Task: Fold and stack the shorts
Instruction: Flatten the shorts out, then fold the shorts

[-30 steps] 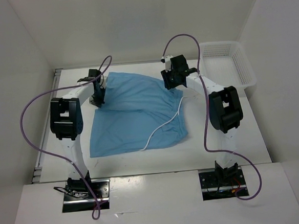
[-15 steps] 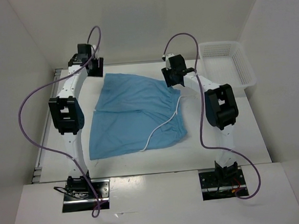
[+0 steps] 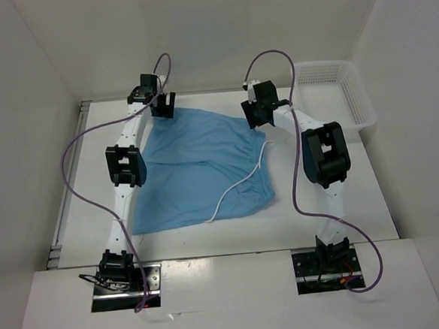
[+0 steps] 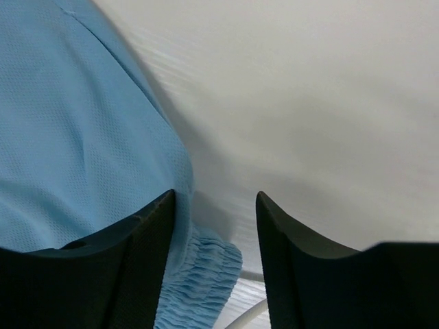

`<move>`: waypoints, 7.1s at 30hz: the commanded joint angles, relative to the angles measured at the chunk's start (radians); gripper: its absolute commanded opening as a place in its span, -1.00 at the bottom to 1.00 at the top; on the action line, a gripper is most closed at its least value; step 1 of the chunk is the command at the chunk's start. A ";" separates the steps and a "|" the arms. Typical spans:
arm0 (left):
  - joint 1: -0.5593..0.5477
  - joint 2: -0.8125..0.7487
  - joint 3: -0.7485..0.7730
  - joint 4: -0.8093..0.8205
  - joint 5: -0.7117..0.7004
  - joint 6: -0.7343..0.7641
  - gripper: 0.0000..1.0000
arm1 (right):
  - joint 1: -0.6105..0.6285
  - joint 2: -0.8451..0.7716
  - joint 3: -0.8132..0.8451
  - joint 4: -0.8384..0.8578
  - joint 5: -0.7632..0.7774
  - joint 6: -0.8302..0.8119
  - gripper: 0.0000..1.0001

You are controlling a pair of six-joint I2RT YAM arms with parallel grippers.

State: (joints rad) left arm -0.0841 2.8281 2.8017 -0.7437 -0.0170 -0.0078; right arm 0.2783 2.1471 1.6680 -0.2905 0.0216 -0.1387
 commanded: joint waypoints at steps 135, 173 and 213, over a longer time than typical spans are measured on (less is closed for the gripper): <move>-0.008 -1.222 -1.229 0.009 -0.129 0.008 -1.00 | 0.242 -0.698 -0.539 -0.007 -0.074 -0.616 -0.98; -0.023 -1.380 -1.716 -0.290 -0.101 0.008 -1.00 | 0.234 -0.757 -0.787 -0.173 -0.101 -0.768 -1.00; 0.099 -1.140 -1.431 -0.090 -0.015 0.008 0.08 | 0.223 -0.788 -0.692 -0.184 -0.279 -0.426 0.27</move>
State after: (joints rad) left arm 0.0090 1.5948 1.3052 -1.0126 -0.0727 -0.0048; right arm 0.5060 1.3876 0.9127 -0.4992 -0.1616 -0.7177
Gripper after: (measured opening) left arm 0.561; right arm 0.654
